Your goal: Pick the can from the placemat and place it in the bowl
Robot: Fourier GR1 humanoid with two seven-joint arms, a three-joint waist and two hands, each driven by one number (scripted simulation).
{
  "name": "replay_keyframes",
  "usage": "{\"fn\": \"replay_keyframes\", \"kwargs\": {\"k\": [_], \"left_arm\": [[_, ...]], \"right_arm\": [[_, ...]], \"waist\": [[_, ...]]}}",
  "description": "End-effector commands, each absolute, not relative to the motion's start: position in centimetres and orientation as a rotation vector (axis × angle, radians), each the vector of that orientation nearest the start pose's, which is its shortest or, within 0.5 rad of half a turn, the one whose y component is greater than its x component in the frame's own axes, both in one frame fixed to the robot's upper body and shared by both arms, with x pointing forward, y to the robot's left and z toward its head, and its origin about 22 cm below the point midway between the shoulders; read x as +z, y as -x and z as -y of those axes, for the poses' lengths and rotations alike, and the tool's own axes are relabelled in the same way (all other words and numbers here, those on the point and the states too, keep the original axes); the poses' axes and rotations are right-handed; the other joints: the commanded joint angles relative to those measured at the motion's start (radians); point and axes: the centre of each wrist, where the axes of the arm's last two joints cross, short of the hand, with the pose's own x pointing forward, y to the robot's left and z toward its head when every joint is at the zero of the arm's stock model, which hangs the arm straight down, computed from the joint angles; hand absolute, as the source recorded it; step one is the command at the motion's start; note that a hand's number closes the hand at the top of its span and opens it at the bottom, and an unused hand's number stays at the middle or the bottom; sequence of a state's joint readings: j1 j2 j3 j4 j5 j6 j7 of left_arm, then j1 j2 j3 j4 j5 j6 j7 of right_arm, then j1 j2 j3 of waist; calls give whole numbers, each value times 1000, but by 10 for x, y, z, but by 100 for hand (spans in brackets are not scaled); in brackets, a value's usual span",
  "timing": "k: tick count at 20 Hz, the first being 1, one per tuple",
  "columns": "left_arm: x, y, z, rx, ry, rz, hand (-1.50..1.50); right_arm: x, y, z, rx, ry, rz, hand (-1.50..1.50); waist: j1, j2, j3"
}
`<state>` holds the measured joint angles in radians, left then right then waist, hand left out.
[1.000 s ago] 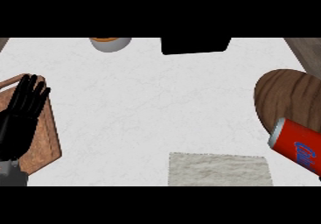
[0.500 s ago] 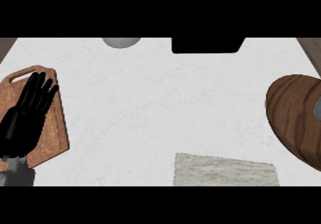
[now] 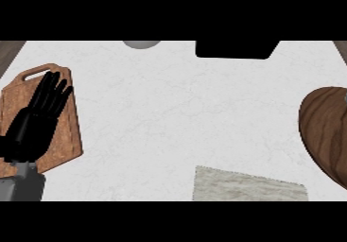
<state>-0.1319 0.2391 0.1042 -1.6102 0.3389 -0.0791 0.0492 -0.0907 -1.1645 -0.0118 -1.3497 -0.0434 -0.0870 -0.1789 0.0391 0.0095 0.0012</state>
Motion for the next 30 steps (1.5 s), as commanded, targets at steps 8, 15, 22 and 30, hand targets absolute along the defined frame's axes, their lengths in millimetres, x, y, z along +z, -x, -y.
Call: {"fn": "replay_keyframes", "kwargs": {"k": [8, 15, 22, 30], "left_arm": [[74, -282, -275, 2, 147, 1698, 0], [57, -280, -282, 32, 125, 1710, 0], [69, -279, -284, 49, 108, 1701, 0], [62, -273, -284, 54, 102, 1719, 0]], "right_arm": [[98, -313, 469, 803, 894, 1199, 150], [97, -339, 471, 818, 607, 1373, -150], [107, -352, 475, 361, 408, 1652, -150], [143, -292, 562, 101, 479, 1661, -150]], "waist": [[37, 10, 2], [11, 5, 2], [-6, -5, 2], [-7, 6, 3]]}}
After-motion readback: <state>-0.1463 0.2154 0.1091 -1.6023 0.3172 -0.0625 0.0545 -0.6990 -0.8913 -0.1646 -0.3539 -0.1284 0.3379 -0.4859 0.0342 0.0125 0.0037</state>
